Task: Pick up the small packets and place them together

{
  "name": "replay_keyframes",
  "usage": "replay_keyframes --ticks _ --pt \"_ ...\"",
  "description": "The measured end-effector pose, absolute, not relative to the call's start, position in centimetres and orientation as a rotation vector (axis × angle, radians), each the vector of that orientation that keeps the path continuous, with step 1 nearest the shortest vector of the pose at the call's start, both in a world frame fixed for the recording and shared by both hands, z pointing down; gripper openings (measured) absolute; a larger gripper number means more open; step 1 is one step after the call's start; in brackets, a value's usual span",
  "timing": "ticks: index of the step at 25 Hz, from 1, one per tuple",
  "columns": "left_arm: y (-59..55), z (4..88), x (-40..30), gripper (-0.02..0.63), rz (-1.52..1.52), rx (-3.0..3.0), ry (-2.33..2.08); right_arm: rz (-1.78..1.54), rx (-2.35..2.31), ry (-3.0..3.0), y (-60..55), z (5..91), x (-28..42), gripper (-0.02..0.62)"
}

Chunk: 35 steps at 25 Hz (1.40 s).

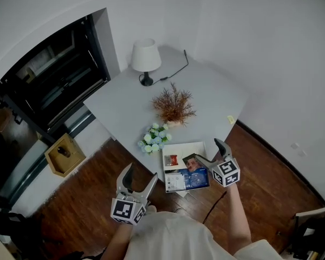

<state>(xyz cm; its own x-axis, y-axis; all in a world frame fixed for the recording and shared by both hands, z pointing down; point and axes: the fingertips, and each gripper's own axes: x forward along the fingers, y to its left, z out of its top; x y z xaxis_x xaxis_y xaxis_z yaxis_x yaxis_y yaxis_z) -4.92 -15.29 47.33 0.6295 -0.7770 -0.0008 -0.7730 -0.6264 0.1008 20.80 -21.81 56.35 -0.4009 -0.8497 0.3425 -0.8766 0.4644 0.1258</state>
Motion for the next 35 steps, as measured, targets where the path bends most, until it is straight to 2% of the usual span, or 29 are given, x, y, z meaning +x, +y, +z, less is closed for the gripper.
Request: replay_keyframes --ticks 4,8,12,15,35 --pt "-15.5 46.1 -4.1 0.333 -0.105 2.796 -1.272 0.089 1.823 -2.622 -17.2 48.3 20.3 0.476" --pt "-15.2 45.3 -3.1 0.333 -0.119 2.842 -1.224 -0.090 1.954 -2.572 -13.1 45.4 19.3 0.440" --pt "-14.6 45.2 -2.1 0.333 -0.123 2.868 -1.181 -0.217 1.946 -2.502 -11.2 44.6 18.0 0.440" --pt "-14.1 45.1 -1.6 0.333 -0.122 2.883 -1.167 -0.196 1.986 -2.485 -10.7 44.4 18.0 0.417" --pt "-12.9 46.6 -2.0 0.333 -0.098 2.856 -1.171 -0.155 1.883 -2.471 -9.5 45.7 15.8 0.416"
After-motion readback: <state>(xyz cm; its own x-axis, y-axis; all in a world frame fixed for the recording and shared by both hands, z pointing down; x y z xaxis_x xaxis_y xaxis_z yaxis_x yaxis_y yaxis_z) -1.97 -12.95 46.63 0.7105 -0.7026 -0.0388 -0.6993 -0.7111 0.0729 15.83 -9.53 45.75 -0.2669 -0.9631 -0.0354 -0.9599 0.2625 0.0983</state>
